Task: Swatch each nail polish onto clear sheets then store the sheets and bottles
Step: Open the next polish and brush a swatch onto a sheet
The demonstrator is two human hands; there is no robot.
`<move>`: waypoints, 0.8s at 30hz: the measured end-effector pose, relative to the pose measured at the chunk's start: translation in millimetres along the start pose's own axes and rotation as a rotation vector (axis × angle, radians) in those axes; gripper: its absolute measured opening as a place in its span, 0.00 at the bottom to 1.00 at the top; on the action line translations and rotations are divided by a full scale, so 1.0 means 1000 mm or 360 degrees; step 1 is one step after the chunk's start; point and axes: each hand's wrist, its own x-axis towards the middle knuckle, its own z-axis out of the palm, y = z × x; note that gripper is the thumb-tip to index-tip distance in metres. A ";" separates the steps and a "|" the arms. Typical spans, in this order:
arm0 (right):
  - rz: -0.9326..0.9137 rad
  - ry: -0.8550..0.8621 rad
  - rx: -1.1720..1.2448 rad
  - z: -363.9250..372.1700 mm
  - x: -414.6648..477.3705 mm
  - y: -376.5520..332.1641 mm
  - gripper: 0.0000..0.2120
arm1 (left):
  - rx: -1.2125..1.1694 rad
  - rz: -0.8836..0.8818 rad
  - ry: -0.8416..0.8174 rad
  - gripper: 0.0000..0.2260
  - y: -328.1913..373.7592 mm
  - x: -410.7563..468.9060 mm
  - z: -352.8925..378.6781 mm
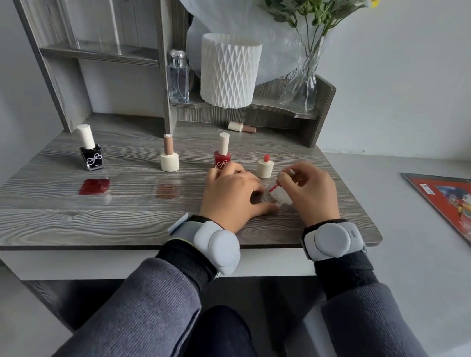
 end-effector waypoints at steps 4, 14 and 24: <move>0.0005 -0.0033 -0.0080 0.004 0.001 0.004 0.05 | -0.0040 -0.0021 -0.0009 0.24 -0.001 0.000 0.001; 0.0028 0.0208 0.0015 0.003 0.001 0.004 0.06 | -0.0115 -0.0067 -0.0046 0.24 -0.004 0.001 0.005; 0.0098 0.0060 -0.0058 0.002 0.000 0.002 0.04 | -0.0049 -0.0057 -0.0014 0.23 -0.002 0.000 0.001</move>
